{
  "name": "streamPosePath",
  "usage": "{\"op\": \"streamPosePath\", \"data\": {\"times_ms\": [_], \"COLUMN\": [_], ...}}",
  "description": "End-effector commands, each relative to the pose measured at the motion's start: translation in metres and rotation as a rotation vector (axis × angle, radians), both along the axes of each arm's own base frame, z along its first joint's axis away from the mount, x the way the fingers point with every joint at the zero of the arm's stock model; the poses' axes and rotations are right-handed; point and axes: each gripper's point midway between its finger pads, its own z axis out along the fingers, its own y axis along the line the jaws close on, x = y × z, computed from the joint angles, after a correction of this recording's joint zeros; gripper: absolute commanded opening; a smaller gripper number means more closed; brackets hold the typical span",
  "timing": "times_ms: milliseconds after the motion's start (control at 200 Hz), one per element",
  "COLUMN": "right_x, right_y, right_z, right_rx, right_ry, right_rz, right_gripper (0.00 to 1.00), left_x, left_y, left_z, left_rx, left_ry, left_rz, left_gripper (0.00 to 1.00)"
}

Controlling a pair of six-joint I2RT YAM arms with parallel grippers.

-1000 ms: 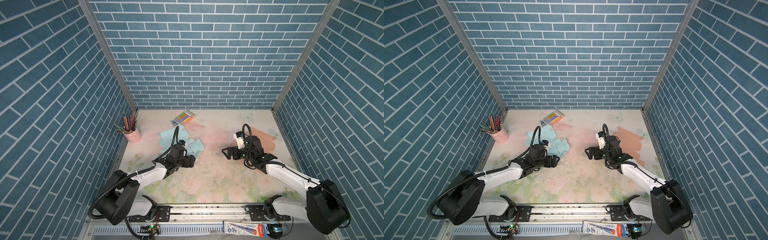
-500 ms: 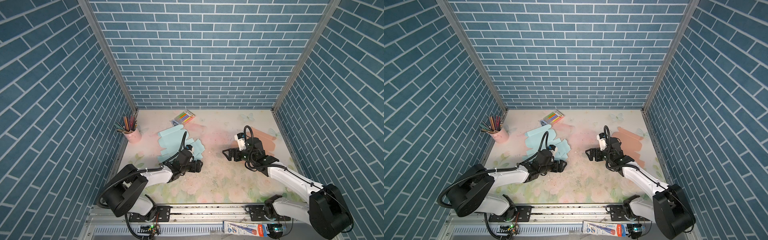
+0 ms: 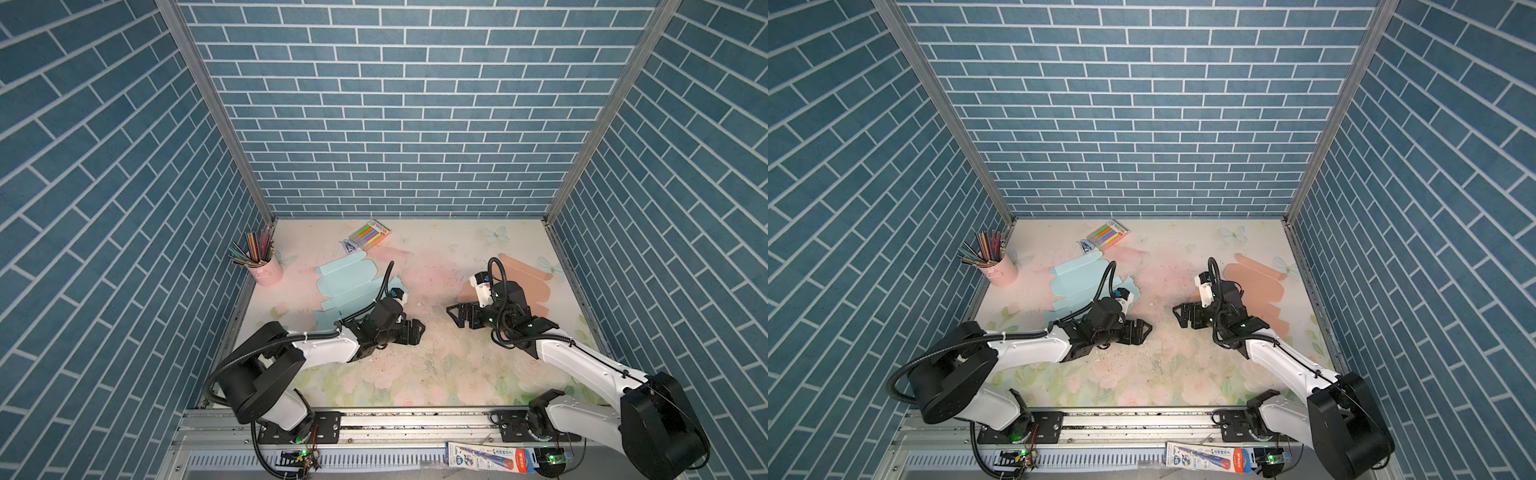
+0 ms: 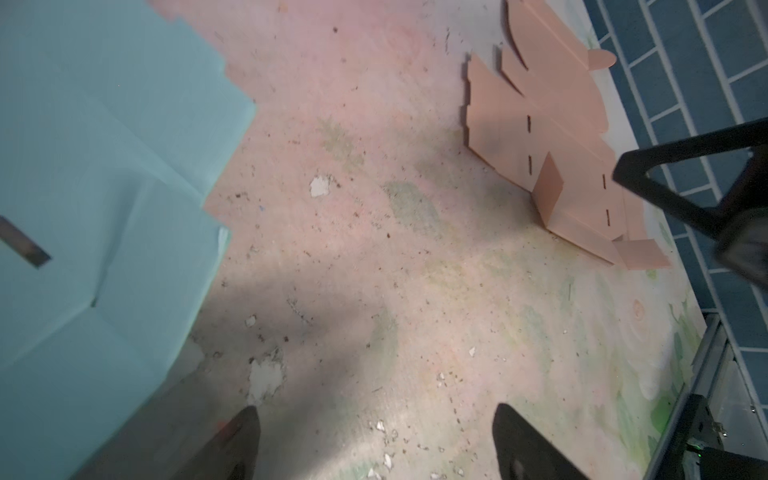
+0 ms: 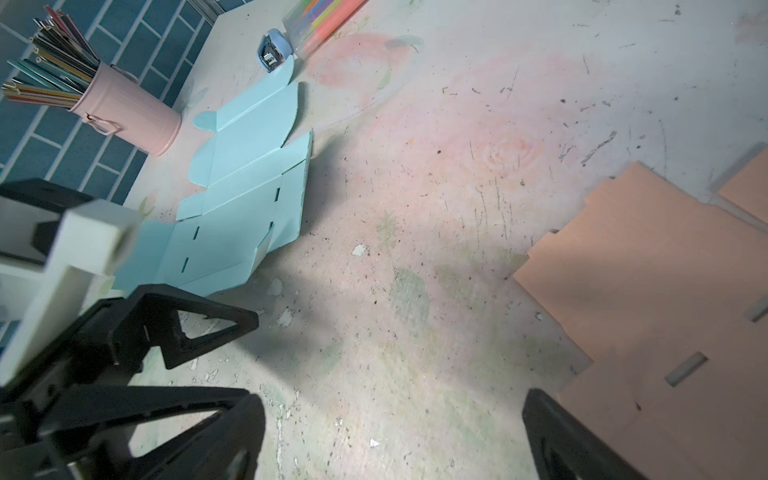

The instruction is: Fold the paper box

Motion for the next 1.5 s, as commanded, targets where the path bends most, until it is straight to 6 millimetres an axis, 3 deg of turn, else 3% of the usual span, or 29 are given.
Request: {"op": "streamPosePath", "data": {"times_ms": [0, 325, 435, 615, 890, 1175, 1495], "right_x": [-0.003, -0.015, -0.023, -0.036, -0.037, -0.033, -0.032], "right_y": [0.004, 0.028, 0.042, 0.061, 0.066, 0.070, 0.070], "right_z": [0.003, 0.013, 0.013, 0.012, 0.016, 0.024, 0.019], "right_rx": [0.024, 0.081, 0.087, 0.122, 0.132, 0.136, 0.123], "right_ry": [-0.002, -0.007, 0.001, 0.006, -0.003, -0.025, -0.018], "right_rz": [0.004, 0.089, 0.139, 0.194, 0.213, 0.221, 0.224], "right_gripper": [0.97, 0.98, 0.98, 0.98, 0.98, 0.98, 0.97], "left_x": [0.007, 0.036, 0.040, 0.038, 0.019, 0.007, -0.001], "left_y": [0.016, 0.142, 0.171, 0.195, 0.194, 0.174, 0.150], "left_z": [0.028, 0.018, 0.004, -0.015, -0.037, -0.033, -0.023], "left_rx": [0.023, 0.148, 0.180, 0.244, 0.207, 0.053, -0.026], "left_ry": [-0.057, -0.025, 0.020, 0.058, 0.119, 0.124, 0.135], "left_rz": [0.009, 0.279, 0.350, 0.444, 0.442, 0.388, 0.311], "left_gripper": [0.88, 0.88, 0.88, 0.89, 0.89, 0.88, 0.88]}}
